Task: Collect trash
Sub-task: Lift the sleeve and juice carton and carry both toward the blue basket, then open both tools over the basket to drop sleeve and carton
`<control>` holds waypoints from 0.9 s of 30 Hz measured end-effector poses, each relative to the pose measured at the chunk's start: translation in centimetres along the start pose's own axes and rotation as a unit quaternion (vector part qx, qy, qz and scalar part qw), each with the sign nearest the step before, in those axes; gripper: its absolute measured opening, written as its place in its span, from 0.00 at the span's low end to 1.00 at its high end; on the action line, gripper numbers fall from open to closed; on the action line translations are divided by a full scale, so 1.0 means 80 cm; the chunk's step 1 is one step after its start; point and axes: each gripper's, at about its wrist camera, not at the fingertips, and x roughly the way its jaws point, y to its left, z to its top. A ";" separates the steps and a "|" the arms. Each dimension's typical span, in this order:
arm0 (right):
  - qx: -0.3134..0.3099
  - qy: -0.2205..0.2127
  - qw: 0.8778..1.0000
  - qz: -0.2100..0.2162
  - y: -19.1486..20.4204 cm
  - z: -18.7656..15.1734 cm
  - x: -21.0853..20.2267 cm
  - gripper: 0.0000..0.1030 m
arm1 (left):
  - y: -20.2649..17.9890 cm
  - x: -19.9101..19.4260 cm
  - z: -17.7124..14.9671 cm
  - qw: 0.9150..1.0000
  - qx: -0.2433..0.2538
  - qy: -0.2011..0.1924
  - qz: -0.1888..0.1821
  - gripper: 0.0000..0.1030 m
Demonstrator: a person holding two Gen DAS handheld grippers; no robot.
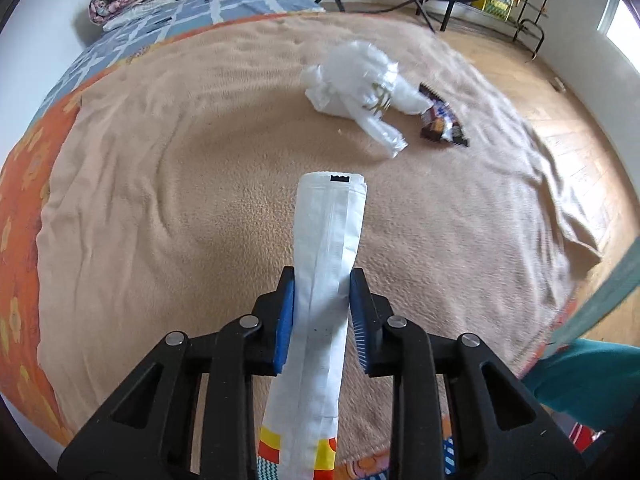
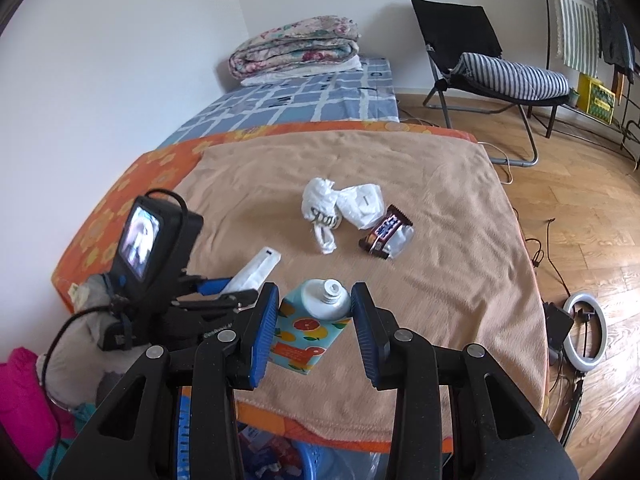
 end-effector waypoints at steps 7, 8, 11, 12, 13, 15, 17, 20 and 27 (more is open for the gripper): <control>-0.015 0.006 1.000 0.016 0.019 -0.023 -0.014 0.35 | 0.000 -0.068 -0.025 0.998 -0.006 -0.040 -0.039 0.25; -0.015 0.010 1.000 0.021 0.023 -0.029 -0.016 0.35 | -0.002 -0.075 -0.030 0.998 -0.006 -0.044 -0.043 0.25; -0.021 0.017 0.999 0.032 0.035 -0.046 -0.021 0.34 | -0.004 -0.095 -0.048 0.997 -0.009 -0.054 -0.056 0.25; -0.024 0.019 0.999 0.036 0.039 -0.052 -0.022 0.34 | -0.005 -0.101 -0.056 0.997 -0.012 -0.057 -0.059 0.25; -0.026 0.021 0.999 0.038 0.042 -0.057 -0.024 0.35 | -0.005 -0.104 -0.062 0.996 -0.015 -0.058 -0.062 0.25; -0.031 0.024 0.998 0.044 0.050 -0.068 -0.027 0.35 | -0.007 -0.111 -0.077 0.996 -0.021 -0.061 -0.069 0.25; -0.036 0.029 0.998 0.048 0.056 -0.080 -0.029 0.34 | -0.009 -0.114 -0.089 0.995 -0.023 -0.063 -0.071 0.25; -0.039 0.041 0.997 0.054 0.063 -0.098 -0.030 0.34 | -0.014 -0.113 -0.111 0.995 -0.031 -0.060 -0.078 0.25; -0.047 0.083 0.994 0.060 0.070 -0.141 -0.016 0.35 | -0.024 -0.106 -0.158 0.994 -0.043 -0.049 -0.083 0.25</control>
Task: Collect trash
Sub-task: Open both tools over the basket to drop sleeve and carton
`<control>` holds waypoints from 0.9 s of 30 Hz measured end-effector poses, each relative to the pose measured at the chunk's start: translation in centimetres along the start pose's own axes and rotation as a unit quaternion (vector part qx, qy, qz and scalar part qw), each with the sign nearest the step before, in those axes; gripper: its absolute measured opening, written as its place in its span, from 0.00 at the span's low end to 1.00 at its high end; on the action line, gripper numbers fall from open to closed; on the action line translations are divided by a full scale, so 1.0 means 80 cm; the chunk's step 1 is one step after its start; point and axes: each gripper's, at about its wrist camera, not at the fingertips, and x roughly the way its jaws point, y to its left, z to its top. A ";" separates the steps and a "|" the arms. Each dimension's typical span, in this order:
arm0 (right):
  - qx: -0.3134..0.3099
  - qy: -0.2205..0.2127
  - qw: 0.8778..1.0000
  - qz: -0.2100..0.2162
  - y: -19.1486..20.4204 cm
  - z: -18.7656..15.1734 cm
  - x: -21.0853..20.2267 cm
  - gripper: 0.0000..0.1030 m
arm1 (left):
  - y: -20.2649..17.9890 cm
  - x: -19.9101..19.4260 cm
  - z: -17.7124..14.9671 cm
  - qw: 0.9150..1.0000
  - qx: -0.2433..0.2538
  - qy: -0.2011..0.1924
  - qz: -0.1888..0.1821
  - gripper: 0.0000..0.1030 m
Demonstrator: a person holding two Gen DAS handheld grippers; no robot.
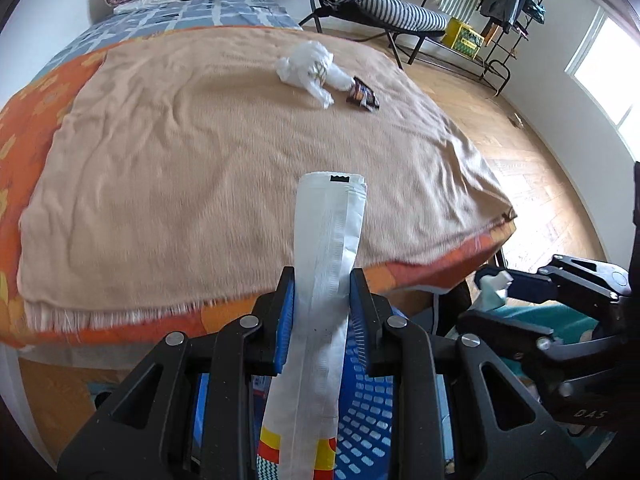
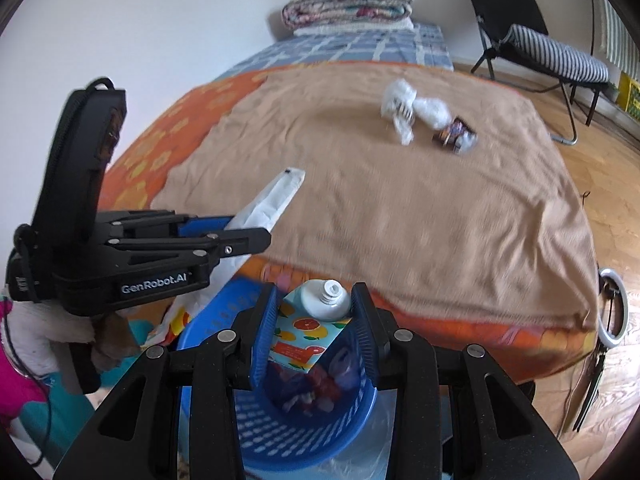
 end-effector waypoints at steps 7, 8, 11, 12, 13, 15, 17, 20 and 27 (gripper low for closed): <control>0.002 0.046 0.999 0.007 0.003 -0.036 0.025 0.35 | 0.006 0.012 -0.038 1.000 -0.017 0.024 0.005 0.25; 0.005 0.054 0.998 0.007 0.003 -0.041 0.030 0.35 | 0.009 0.014 -0.044 0.999 -0.020 0.029 0.005 0.28; 0.009 0.073 0.997 0.005 0.002 -0.048 0.038 0.35 | 0.015 0.021 -0.057 0.999 -0.026 0.038 0.012 0.38; 0.009 0.078 0.997 0.004 0.002 -0.049 0.040 0.35 | 0.017 0.022 -0.061 0.999 -0.029 0.040 0.013 0.39; 0.008 0.082 0.997 0.002 0.002 -0.051 0.042 0.35 | 0.019 0.023 -0.064 0.998 -0.033 0.043 0.015 0.39; 0.006 0.083 0.997 -0.002 0.002 -0.053 0.043 0.35 | 0.024 0.025 -0.067 0.998 -0.038 0.047 0.018 0.39; 0.005 0.085 0.996 -0.003 0.002 -0.054 0.044 0.37 | 0.029 0.025 -0.069 0.998 -0.046 0.048 0.018 0.39; 0.006 0.088 0.996 -0.005 0.002 -0.054 0.046 0.39 | 0.032 0.022 -0.071 0.998 -0.051 0.045 0.017 0.39; 0.000 0.090 0.996 -0.018 0.002 -0.055 0.050 0.40 | 0.028 0.019 -0.069 0.998 -0.044 0.039 0.019 0.39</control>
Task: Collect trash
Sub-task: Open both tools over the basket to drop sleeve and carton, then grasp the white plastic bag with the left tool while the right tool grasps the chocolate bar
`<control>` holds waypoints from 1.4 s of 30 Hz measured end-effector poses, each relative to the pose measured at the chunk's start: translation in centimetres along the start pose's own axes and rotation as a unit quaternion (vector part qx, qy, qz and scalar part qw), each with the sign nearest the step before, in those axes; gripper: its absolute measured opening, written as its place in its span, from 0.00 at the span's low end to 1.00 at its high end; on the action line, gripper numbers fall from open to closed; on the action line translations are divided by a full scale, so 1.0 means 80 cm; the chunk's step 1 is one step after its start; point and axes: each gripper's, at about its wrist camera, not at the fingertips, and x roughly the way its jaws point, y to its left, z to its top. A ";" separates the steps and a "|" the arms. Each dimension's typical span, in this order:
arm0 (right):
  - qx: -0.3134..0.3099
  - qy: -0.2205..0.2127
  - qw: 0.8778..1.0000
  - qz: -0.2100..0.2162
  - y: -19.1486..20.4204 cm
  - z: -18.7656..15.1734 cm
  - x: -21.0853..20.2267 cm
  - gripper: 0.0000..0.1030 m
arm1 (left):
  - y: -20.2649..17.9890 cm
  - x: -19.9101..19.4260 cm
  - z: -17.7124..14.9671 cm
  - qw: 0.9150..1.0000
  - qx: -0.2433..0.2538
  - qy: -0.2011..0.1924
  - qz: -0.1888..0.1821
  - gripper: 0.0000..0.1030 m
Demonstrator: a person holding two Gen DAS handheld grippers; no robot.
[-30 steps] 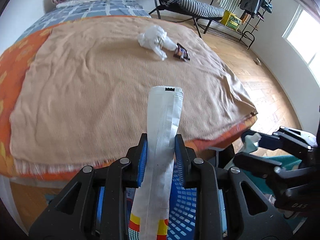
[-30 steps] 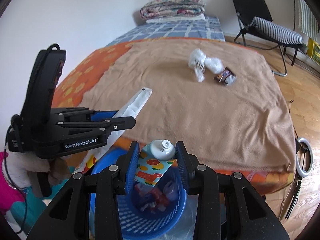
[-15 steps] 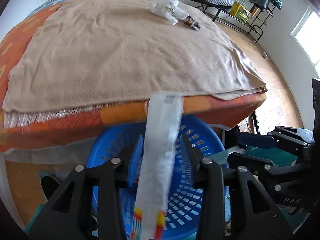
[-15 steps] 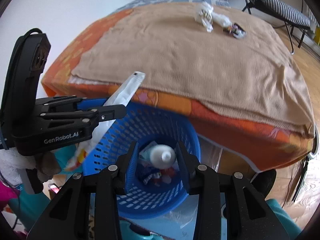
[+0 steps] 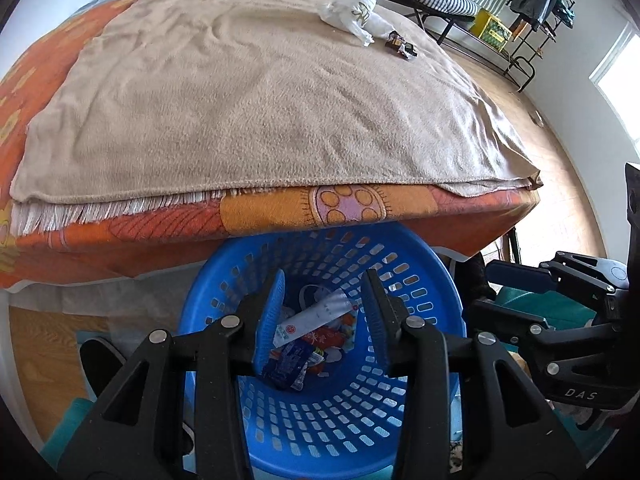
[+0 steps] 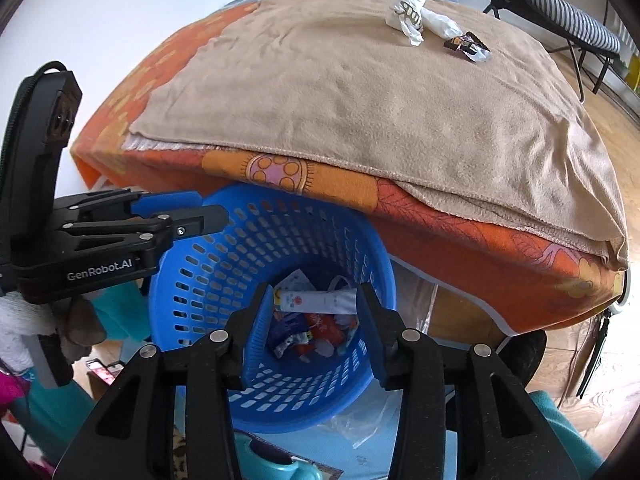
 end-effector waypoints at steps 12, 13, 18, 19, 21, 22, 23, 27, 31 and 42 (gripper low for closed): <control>-0.008 0.008 1.000 -0.027 0.000 0.006 0.000 0.53 | -0.006 -0.004 0.003 1.000 0.013 -0.009 0.008 0.39; -0.006 0.008 1.000 -0.026 -0.001 0.006 -0.001 0.56 | -0.007 -0.005 0.004 1.000 0.015 -0.011 0.009 0.39; -0.005 -0.002 1.000 -0.028 -0.008 0.013 -0.008 0.56 | -0.010 -0.009 0.006 1.000 0.022 -0.017 0.008 0.39; -0.005 -0.006 1.000 -0.029 -0.010 0.014 -0.011 0.56 | -0.010 -0.009 0.007 1.000 0.023 -0.018 0.007 0.39; -0.003 -0.010 0.999 -0.033 -0.015 0.019 -0.015 0.56 | -0.011 -0.010 0.009 0.999 0.026 -0.020 0.008 0.39; -0.001 -0.007 0.999 -0.032 -0.019 0.022 -0.015 0.56 | -0.012 -0.010 0.010 0.999 0.028 -0.020 0.008 0.39; 0.001 -0.004 1.000 -0.031 -0.023 0.024 -0.015 0.56 | -0.013 -0.010 0.012 0.999 0.028 -0.020 0.008 0.39; 0.013 0.011 0.999 -0.031 -0.040 0.031 -0.011 0.56 | -0.016 -0.007 0.021 0.999 0.027 -0.016 0.002 0.39; 0.023 0.018 0.999 -0.032 -0.057 0.040 -0.009 0.56 | -0.020 -0.007 0.038 0.999 0.028 -0.019 -0.003 0.39; 0.056 -0.045 0.996 -0.058 -0.109 0.097 -0.041 0.56 | -0.029 0.002 0.126 0.999 0.013 -0.028 -0.027 0.39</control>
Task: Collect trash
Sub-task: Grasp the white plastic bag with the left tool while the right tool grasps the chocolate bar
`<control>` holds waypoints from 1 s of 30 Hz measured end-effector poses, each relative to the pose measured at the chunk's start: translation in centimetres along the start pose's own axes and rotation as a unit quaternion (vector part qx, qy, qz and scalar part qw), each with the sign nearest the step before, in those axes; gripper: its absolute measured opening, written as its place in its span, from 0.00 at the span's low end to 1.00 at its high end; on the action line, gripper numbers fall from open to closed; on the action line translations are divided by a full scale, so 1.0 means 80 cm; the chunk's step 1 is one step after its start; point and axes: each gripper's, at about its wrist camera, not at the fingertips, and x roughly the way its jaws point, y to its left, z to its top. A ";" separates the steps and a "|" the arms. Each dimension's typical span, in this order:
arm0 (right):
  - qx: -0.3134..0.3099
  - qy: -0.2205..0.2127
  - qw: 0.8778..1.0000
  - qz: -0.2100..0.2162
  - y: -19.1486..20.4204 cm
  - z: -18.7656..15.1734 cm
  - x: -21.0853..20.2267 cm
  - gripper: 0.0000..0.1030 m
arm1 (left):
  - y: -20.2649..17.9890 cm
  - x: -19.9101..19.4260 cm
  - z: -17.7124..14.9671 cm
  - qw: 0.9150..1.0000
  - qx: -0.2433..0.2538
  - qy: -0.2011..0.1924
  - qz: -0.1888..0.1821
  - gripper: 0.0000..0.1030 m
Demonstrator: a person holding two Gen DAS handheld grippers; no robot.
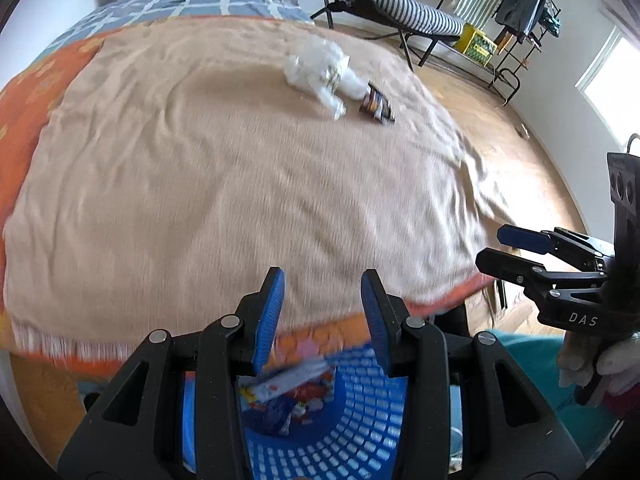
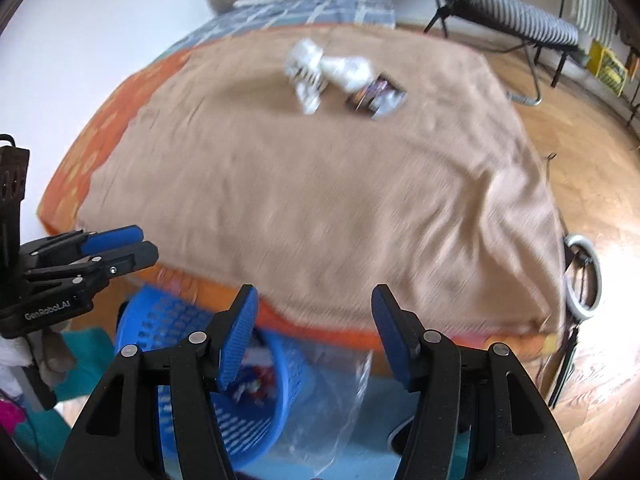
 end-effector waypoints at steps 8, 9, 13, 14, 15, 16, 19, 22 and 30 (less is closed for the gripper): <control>0.104 -0.026 0.994 0.030 -0.069 0.068 0.001 0.69 | -0.005 0.013 0.095 1.000 -0.005 -0.029 -0.009 0.61; 0.118 -0.027 0.992 0.034 -0.078 0.076 0.003 0.69 | -0.005 0.016 0.108 0.999 -0.009 -0.032 -0.012 0.61; 0.154 -0.043 0.986 0.038 -0.103 0.106 0.015 0.69 | 0.002 0.032 0.154 0.998 -0.037 -0.040 -0.026 0.61; 0.160 -0.044 0.985 0.040 -0.107 0.113 0.020 0.69 | 0.004 0.034 0.162 0.998 -0.044 -0.042 -0.028 0.61; 0.164 -0.043 0.985 0.043 -0.107 0.118 0.023 0.69 | 0.006 0.039 0.171 0.997 -0.051 -0.045 -0.030 0.61; 0.169 -0.042 0.984 0.048 -0.112 0.123 0.028 0.69 | 0.008 0.045 0.182 0.997 -0.060 -0.047 -0.033 0.61; 0.181 -0.036 0.981 0.056 -0.118 0.137 0.048 0.69 | 0.009 0.062 0.200 0.996 -0.072 -0.049 -0.034 0.61; 0.175 -0.030 0.982 0.057 -0.114 0.149 0.068 0.69 | 0.007 0.082 0.213 0.996 -0.067 -0.044 -0.029 0.61; 0.155 -0.011 0.987 0.029 -0.102 0.174 0.114 0.69 | 0.012 0.129 0.224 0.993 -0.102 -0.021 -0.054 0.61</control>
